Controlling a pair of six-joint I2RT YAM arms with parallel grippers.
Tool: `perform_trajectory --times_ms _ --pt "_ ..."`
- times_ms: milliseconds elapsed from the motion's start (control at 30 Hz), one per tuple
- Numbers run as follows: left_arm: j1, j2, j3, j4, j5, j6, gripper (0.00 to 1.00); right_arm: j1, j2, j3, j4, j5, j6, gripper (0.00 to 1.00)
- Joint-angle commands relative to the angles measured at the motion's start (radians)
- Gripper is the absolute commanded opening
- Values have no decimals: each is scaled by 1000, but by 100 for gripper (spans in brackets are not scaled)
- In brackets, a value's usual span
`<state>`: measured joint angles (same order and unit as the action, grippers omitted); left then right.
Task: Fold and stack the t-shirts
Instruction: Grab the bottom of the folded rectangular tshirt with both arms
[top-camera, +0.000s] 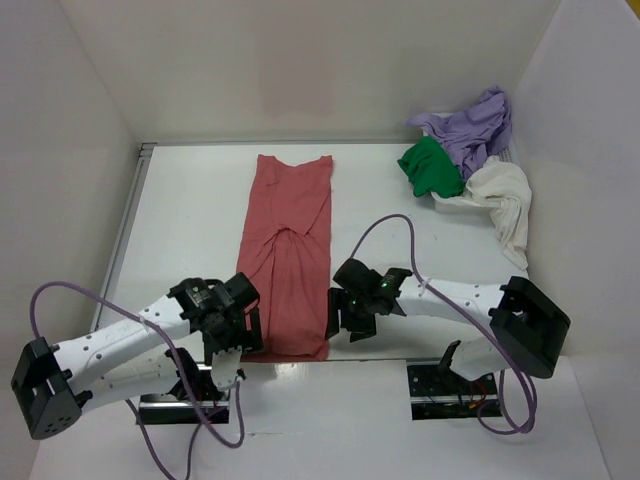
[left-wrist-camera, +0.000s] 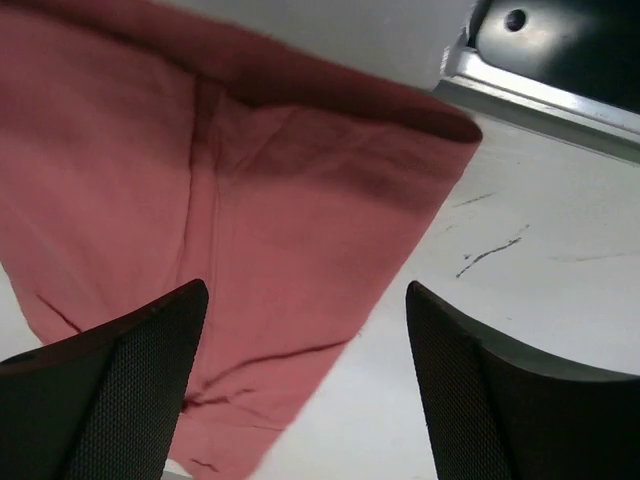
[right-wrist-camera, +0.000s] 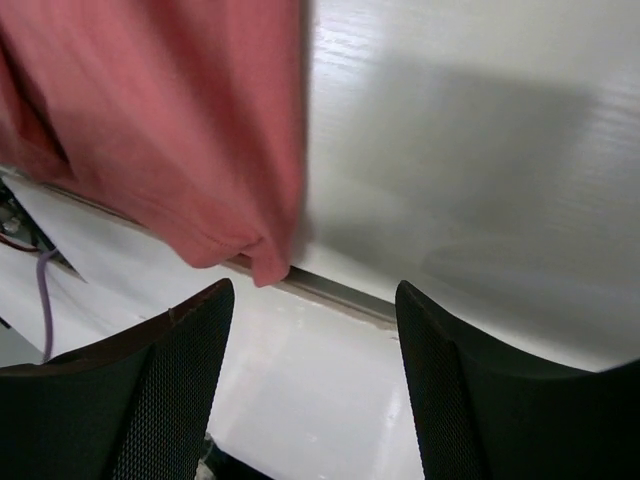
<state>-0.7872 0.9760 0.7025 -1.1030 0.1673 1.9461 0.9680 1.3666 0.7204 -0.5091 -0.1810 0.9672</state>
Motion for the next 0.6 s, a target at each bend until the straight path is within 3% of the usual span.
perform_trajectory --times_ms 0,100,467,567 --pt "-119 1 -52 -18 -52 180 86 -43 32 -9 50 -37 -82 71" --pt "-173 27 -96 6 -130 192 82 -71 64 -9 70 -63 -113 71" --pt "-173 260 -66 -29 -140 172 80 -138 190 44 90 -110 -211 71" --pt "-173 297 -73 90 -83 117 76 -147 201 44 112 -121 -211 71"
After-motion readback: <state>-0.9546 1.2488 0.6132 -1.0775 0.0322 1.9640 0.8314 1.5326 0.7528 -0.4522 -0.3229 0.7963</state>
